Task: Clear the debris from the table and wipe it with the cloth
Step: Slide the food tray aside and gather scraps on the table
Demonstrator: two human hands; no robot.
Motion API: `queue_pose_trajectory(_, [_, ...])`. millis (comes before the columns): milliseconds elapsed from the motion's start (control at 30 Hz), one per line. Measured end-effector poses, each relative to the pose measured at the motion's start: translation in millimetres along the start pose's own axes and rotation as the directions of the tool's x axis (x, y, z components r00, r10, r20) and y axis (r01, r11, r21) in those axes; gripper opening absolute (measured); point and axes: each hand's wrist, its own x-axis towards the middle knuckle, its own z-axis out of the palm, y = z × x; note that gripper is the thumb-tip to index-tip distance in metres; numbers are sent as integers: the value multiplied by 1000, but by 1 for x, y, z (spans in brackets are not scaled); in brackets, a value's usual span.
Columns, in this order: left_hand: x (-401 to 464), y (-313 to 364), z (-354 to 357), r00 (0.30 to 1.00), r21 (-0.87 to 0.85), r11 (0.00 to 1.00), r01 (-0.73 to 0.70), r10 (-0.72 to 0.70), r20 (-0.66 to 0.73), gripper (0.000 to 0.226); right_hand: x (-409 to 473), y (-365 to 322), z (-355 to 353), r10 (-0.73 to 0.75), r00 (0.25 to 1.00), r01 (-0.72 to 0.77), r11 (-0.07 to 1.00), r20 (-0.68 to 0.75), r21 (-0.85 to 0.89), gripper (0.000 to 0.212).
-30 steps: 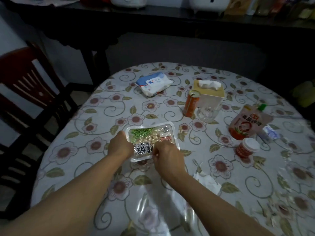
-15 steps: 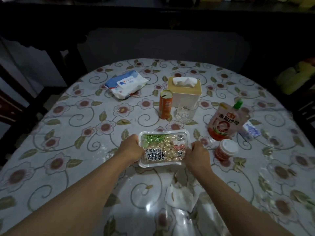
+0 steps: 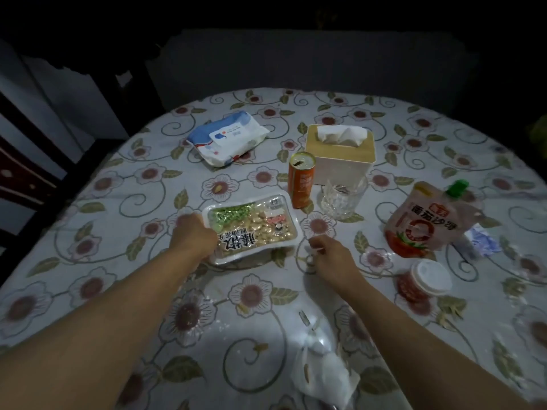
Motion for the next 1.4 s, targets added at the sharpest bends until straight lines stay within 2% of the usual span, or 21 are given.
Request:
queue_pose_trajectory(100, [14, -3, -8, 998, -57, 997, 45, -48, -50, 28, 26, -8, 11, -81, 996, 84, 995, 44, -62, 35])
queue_pose_trajectory(233, [28, -6, -14, 992, -149, 986, 72, -86, -90, 30, 57, -19, 28, -164, 985, 170, 979, 53, -116, 20])
queue_pose_trajectory(333, [30, -7, -16, 988, -159, 984, 80, -99, -117, 28, 60, -29, 37, -185, 977, 204, 952, 104, -226, 35])
queue_pose_trajectory(433, [30, -9, -16, 987, -191, 978, 84, -108, -120, 26, 47, -25, 58, -291, 944, 329, 847, 152, -418, 57])
queue_pose_trajectory(467, [31, -10, -16, 986, -202, 975, 94, -119, -117, 27, 39, -25, 65, -282, 940, 340, 828, 194, -445, 59])
queue_pose_trajectory(500, [31, -11, -16, 985, -206, 973, 103, -129, -113, 28, 32, -23, 71, -286, 932, 357, 827, 221, -434, 52])
queue_pose_trajectory(567, [30, -11, -17, 985, -202, 972, 117, -140, -102, 30, 16, -29, 76, -273, 924, 355, 872, 268, -336, 15])
queue_pose_trajectory(600, [28, -11, -17, 986, -199, 973, 119, -140, -93, 30, 10, -34, 74, -273, 924, 345, 897, 269, -277, 15])
queue_pose_trajectory(633, [28, -12, -16, 987, -199, 973, 115, -134, -87, 30, 10, -31, 74, -278, 935, 326, 919, 220, -224, 22])
queue_pose_trajectory(700, [26, -13, -15, 989, -204, 974, 102, -121, -83, 31, 14, -17, 66, -236, 971, 239, 945, 42, -224, 11])
queue_pose_trajectory(767, [23, -15, -15, 990, -208, 974, 92, -113, -89, 32, 14, -2, 57, -137, 988, 106, 934, -68, -341, 49])
queue_pose_trajectory(833, [22, -19, -17, 990, -205, 975, 88, -108, -87, 32, 6, 8, 59, -34, 999, 21, 911, -24, -412, 69])
queue_pose_trajectory(867, [21, -21, -18, 990, -200, 976, 90, -109, -86, 32, -3, 9, 64, -16, 1000, 22, 899, 17, -437, 72])
queue_pose_trajectory(933, [21, -25, -22, 989, -178, 980, 93, -111, -94, 29, -23, 4, 80, -27, 992, 77, 899, 122, -431, 65])
queue_pose_trajectory(1000, [19, -30, -26, 989, -161, 982, 102, -118, -94, 29, -43, -11, 93, -119, 972, 182, 928, 203, -324, 50])
queue_pose_trajectory(1067, [18, -33, -29, 988, -158, 981, 110, -125, -91, 31, -49, -30, 94, -216, 952, 271, 925, 217, -267, 26])
queue_pose_trajectory(1100, [18, -34, -31, 988, -159, 981, 108, -124, -92, 30, -47, -37, 90, -232, 954, 275, 928, 190, -252, 23])
queue_pose_trajectory(1167, [18, -35, -34, 988, -167, 980, 105, -121, -92, 29, -26, -44, 82, -215, 972, 233, 945, 98, -228, 35])
queue_pose_trajectory(1233, [20, -35, -35, 989, -175, 979, 101, -119, -91, 31, 2, -41, 72, -180, 983, 185, 932, 45, -312, 55])
queue_pose_trajectory(1300, [21, -35, -37, 989, -183, 979, 94, -113, -98, 32, 25, -36, 68, -136, 987, 159, 914, 88, -374, 71])
queue_pose_trajectory(1400, [23, -38, -38, 988, -196, 976, 96, -117, -98, 31, 25, -36, 81, -152, 972, 208, 910, 177, -359, 75])
